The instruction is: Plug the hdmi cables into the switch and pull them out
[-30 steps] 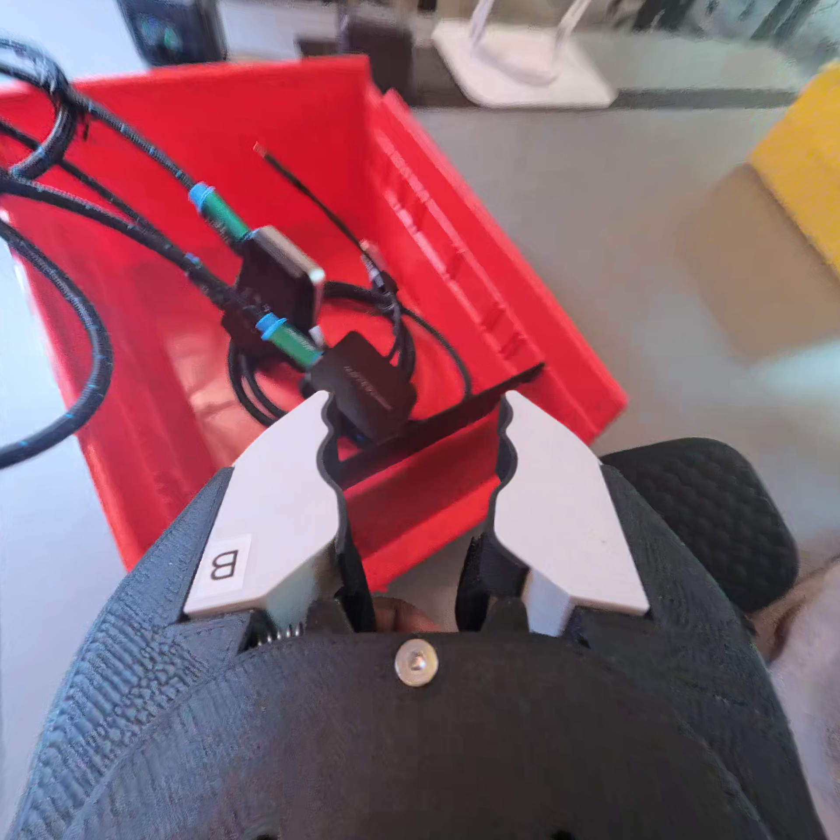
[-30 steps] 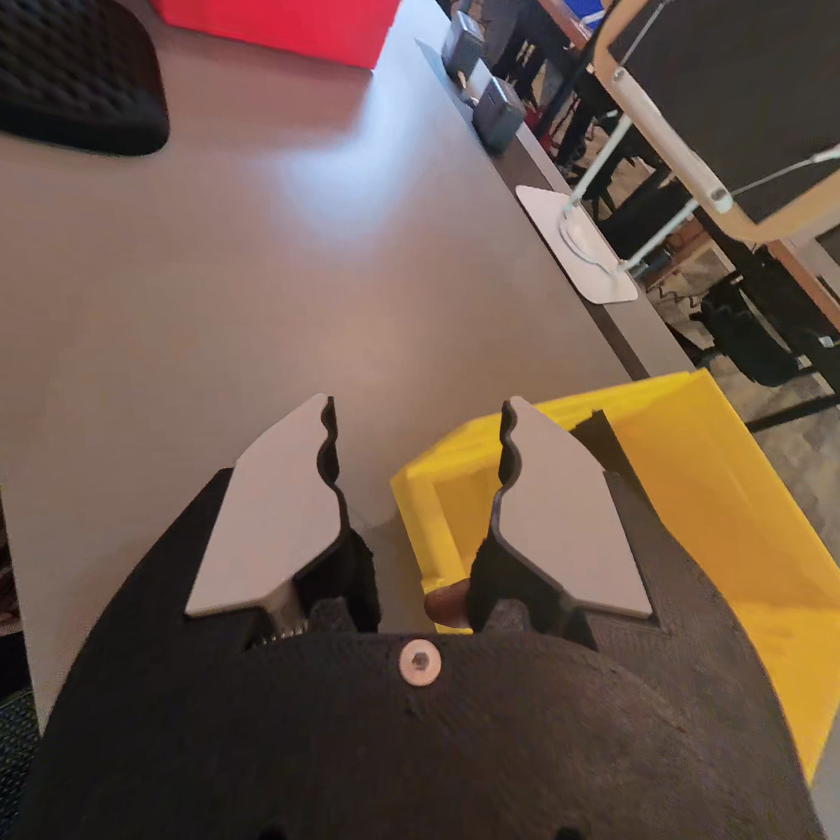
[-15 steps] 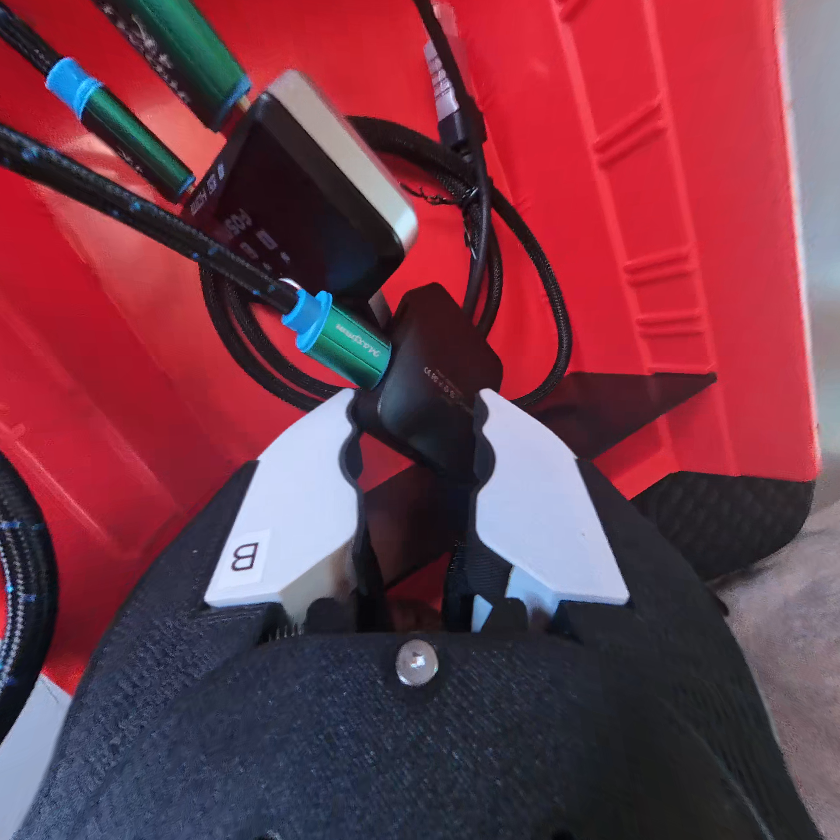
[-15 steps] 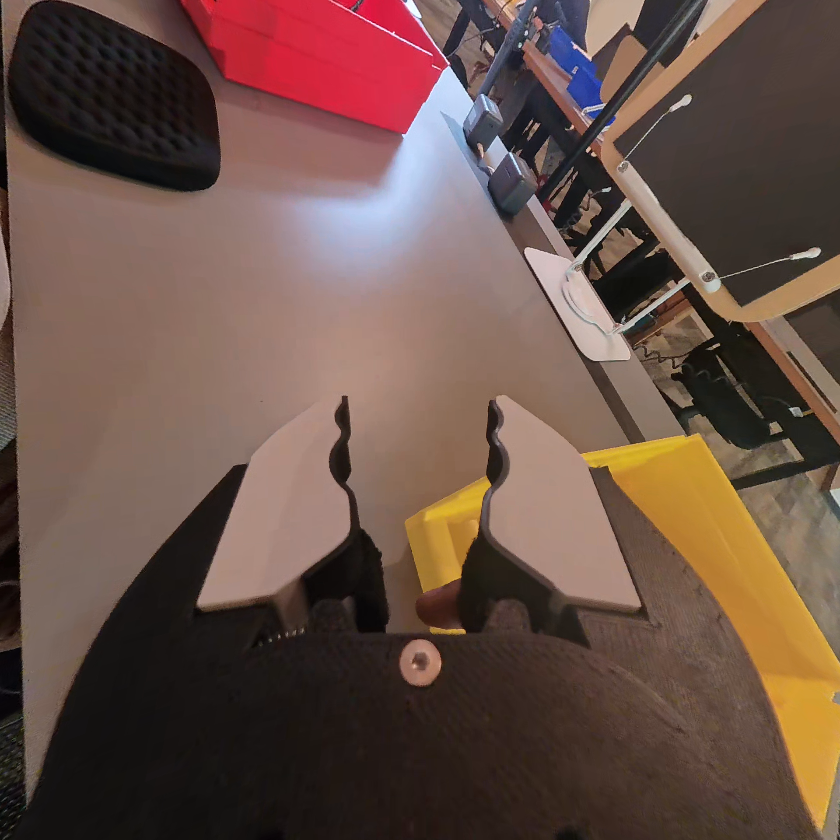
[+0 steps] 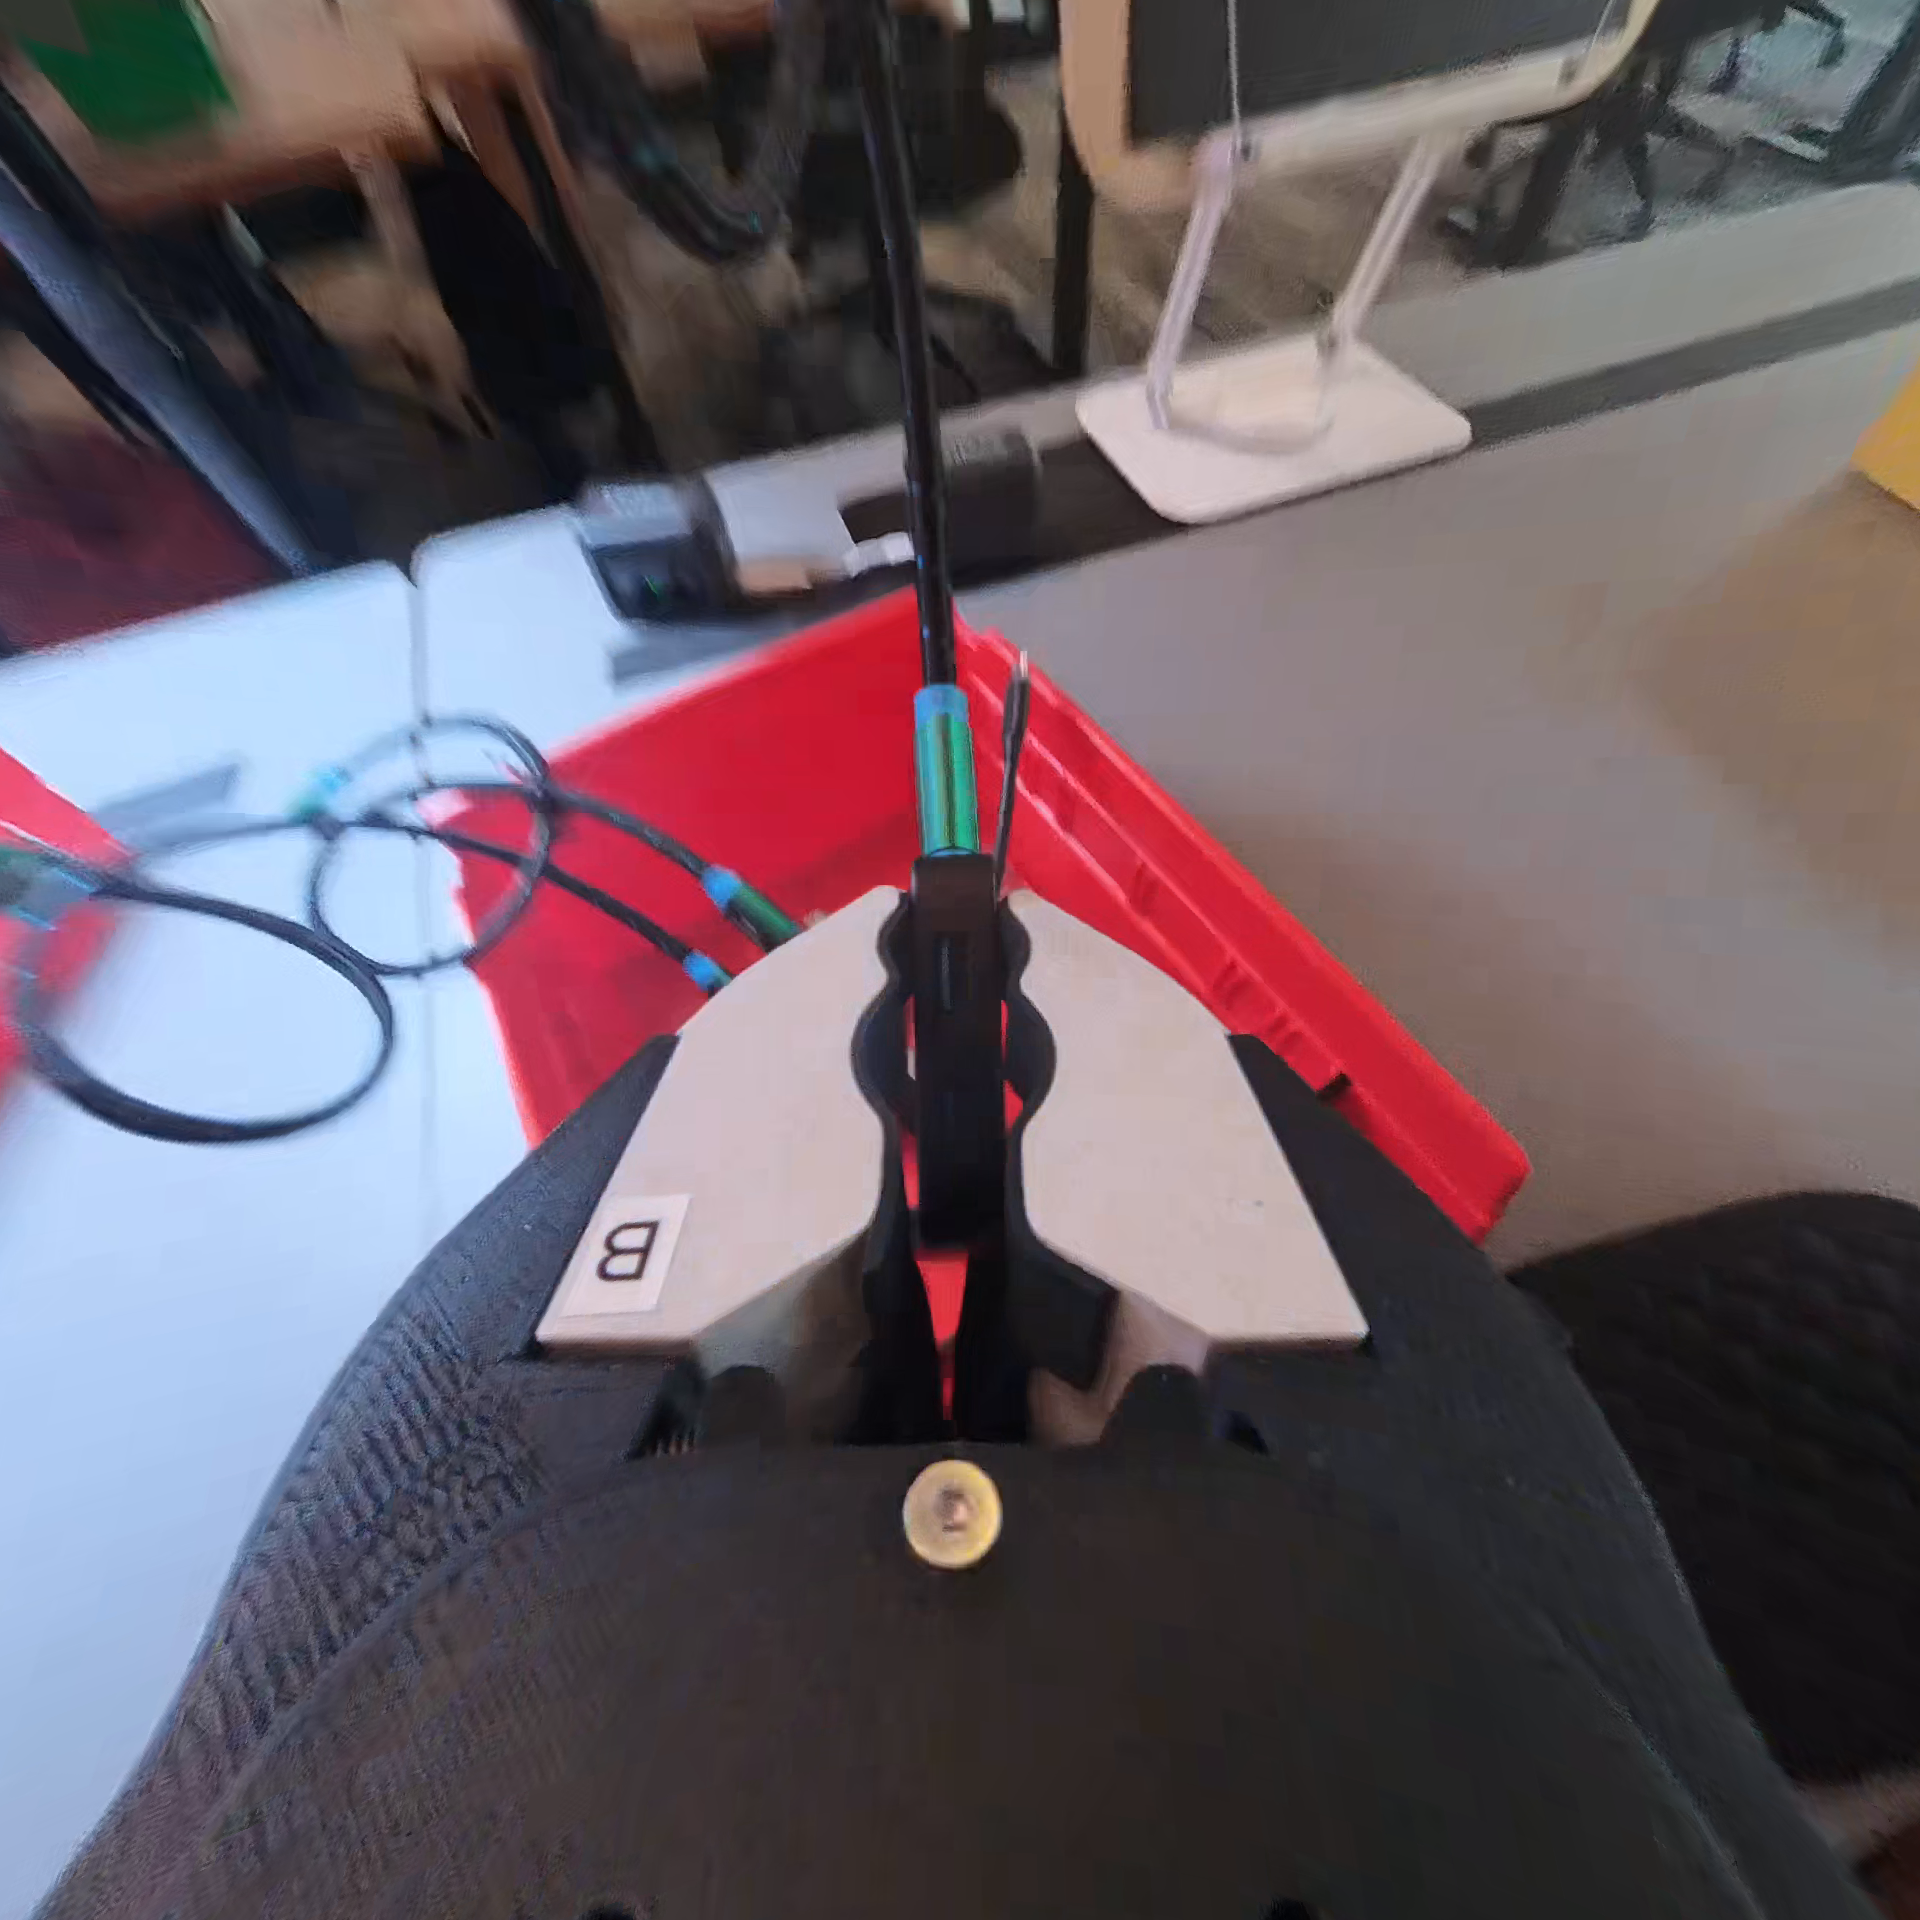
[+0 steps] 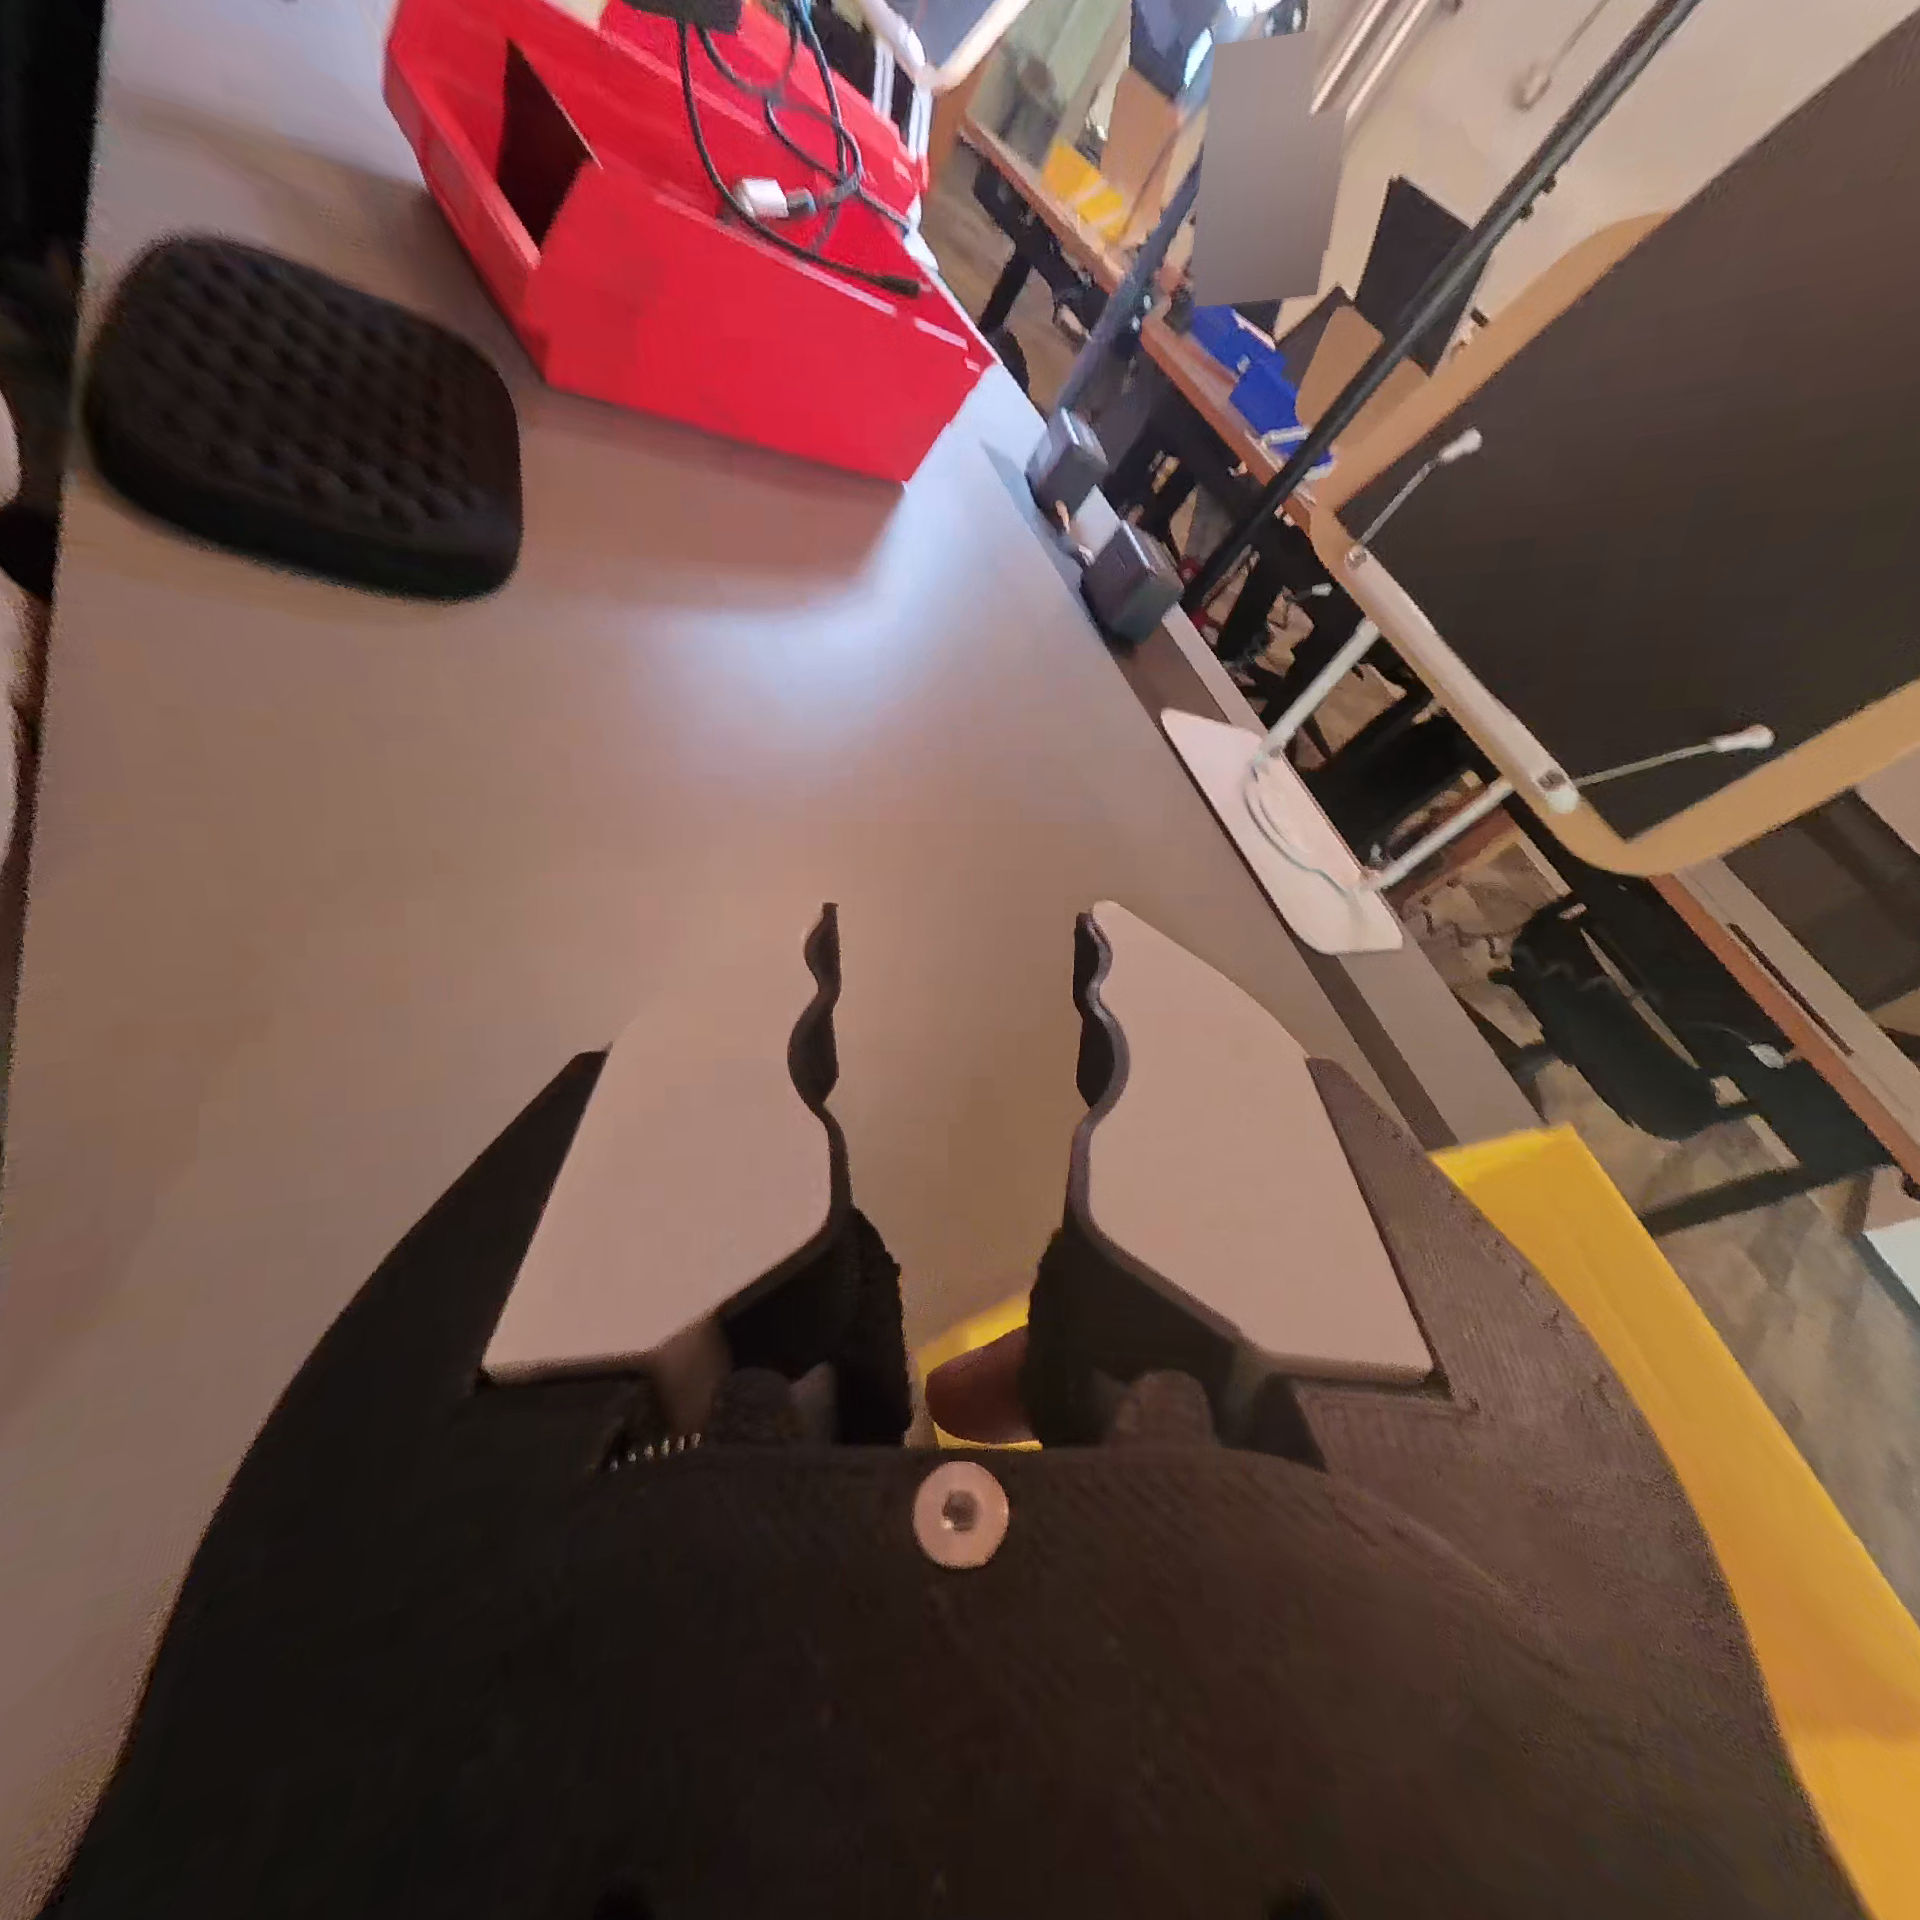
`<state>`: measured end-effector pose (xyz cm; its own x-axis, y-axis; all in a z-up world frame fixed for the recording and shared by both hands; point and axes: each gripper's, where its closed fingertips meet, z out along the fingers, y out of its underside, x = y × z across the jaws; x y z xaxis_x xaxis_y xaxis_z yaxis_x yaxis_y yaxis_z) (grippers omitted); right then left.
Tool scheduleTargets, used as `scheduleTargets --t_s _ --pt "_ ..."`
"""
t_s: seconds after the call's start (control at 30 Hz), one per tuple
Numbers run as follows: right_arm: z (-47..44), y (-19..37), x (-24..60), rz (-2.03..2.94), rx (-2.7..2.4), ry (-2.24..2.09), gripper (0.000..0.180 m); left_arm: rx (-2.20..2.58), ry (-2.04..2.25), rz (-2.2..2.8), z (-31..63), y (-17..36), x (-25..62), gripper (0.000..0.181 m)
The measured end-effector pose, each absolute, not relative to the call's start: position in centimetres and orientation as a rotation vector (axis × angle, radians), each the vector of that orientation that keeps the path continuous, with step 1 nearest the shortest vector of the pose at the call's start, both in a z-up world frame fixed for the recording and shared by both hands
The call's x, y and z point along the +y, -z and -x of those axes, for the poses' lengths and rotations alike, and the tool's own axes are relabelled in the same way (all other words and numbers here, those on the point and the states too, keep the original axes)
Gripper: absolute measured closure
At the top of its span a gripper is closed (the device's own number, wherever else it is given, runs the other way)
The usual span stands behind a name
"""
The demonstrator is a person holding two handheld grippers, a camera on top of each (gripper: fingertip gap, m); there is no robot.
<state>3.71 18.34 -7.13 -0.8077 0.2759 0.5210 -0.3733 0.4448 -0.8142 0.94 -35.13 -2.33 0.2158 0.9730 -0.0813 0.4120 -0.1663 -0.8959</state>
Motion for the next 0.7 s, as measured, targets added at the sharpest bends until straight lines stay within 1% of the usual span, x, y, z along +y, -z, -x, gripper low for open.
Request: scheduleTargets --t_s 0.17,0.33,0.47,0.57,0.6,0.63,0.7 --pt "-4.9 5.9 13.0 -0.132 -2.103 -1.626 0.143 -0.983 -1.239 1.621 -1.4 -4.1 -30.5 0.166" --pt "-7.1 5.4 5.4 -0.151 -2.249 -2.002 0.143 -0.652 -1.42 1.58 -0.9 -6.9 -22.4 0.168" --pt "-6.6 2.6 1.0 0.13 -2.301 -2.507 0.14 -0.344 -1.618 1.611 -0.5 -7.1 -14.5 0.166" --pt "-3.8 -0.3 0.3 0.448 -2.121 -2.954 0.141 -0.113 -1.701 1.612 -0.8 -5.7 -8.1 0.167" --pt "-3.0 -0.7 0.3 0.52 -2.053 -3.061 0.139 -0.048 -1.696 1.6 -1.1 -5.1 -6.1 0.167" --pt "-2.4 -0.7 0.3 0.564 -2.013 -3.121 0.134 0.006 -1.678 1.582 -1.4 -4.6 -4.2 0.167" --pt "-1.9 -0.4 0.4 0.584 -1.938 -3.19 0.13 0.096 -1.632 1.551 -2.0 -3.4 -0.9 0.169"
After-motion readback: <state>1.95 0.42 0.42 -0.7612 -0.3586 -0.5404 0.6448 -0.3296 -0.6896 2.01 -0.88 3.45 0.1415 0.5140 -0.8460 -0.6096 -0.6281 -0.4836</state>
